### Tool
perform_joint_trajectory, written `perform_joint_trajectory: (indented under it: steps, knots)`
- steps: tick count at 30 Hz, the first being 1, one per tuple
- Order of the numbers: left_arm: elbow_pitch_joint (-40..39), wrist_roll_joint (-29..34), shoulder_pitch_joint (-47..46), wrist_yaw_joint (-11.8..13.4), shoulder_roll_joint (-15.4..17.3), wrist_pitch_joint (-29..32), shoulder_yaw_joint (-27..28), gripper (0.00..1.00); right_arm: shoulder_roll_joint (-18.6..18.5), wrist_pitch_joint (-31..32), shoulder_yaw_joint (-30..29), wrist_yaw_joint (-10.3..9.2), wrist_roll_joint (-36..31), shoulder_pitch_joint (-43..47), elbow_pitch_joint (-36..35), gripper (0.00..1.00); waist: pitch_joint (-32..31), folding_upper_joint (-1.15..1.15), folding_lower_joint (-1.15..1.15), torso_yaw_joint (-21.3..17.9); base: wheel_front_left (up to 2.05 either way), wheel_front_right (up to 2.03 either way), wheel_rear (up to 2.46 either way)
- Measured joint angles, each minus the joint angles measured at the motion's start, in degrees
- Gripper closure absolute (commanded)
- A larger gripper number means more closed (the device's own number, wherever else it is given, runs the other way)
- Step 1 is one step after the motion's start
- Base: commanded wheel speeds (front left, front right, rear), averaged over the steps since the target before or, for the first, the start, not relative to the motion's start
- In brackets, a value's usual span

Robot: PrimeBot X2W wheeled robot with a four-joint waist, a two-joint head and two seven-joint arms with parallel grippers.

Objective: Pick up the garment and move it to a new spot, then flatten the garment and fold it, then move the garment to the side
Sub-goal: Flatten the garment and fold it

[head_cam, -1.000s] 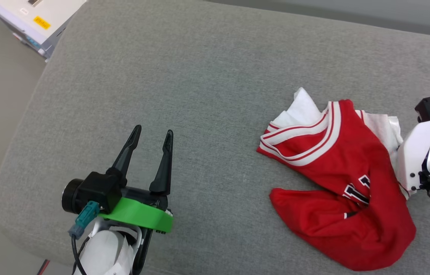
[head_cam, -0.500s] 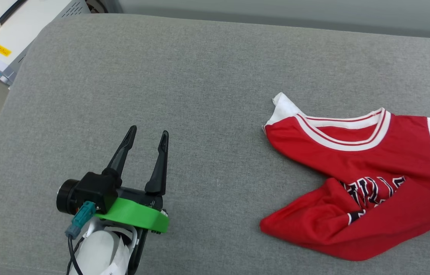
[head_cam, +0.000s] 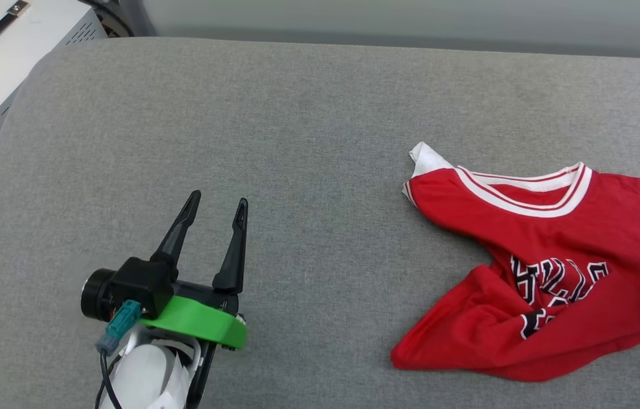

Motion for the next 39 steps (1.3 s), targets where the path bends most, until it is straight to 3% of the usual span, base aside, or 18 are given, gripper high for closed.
perform_joint_trajectory:
  steps: [12,18,21,27,30,34,39]
  knots:
    - [1.38,-0.57,1.31,0.0,0.09,0.0,-0.48,0.0,4.08,-24.69,7.91,0.0,7.46,4.02,-13.46,0.0,-3.5,0.0,0.0,-2.95,0.0,0.0,0.0]
    - [2.92,-3.07,1.98,0.0,-0.38,0.0,-2.18,0.0,8.67,-35.18,10.15,0.0,8.38,8.87,-18.83,0.0,-5.19,0.0,0.0,-4.22,0.0,0.0,0.0]
    - [4.0,-3.83,1.98,0.0,-0.23,0.0,-3.59,0.0,11.22,-37.84,10.77,0.0,8.39,11.08,-20.38,0.0,-5.56,0.0,0.0,-5.01,0.0,0.0,0.0]
    - [8.66,-4.16,-0.84,0.0,1.89,0.59,-11.55,0.0,14.01,-39.12,10.88,0.0,8.59,12.98,-21.87,0.0,-4.75,0.0,0.0,-6.37,0.0,0.0,0.0]
    - [10.27,-6.91,-6.59,0.0,2.89,5.45,-15.38,0.0,14.41,-39.92,9.96,0.0,8.49,12.93,-22.85,0.0,-3.55,0.0,0.0,-7.01,0.0,0.0,0.0]
    - [11.63,-12.38,-17.16,0.0,4.03,16.8,-20.38,0.0,15.63,-40.43,9.5,-0.01,7.69,12.3,-23.42,0.0,-1.42,0.0,0.0,-8.32,0.0,0.0,0.0]
    - [15.36,-22.95,-31.11,0.0,4.55,35.66,-22.91,0.0,16.84,-41.36,10.0,-0.01,7.55,10.37,-23.1,0.0,1.62,0.0,0.0,-10.77,0.0,0.0,0.0]
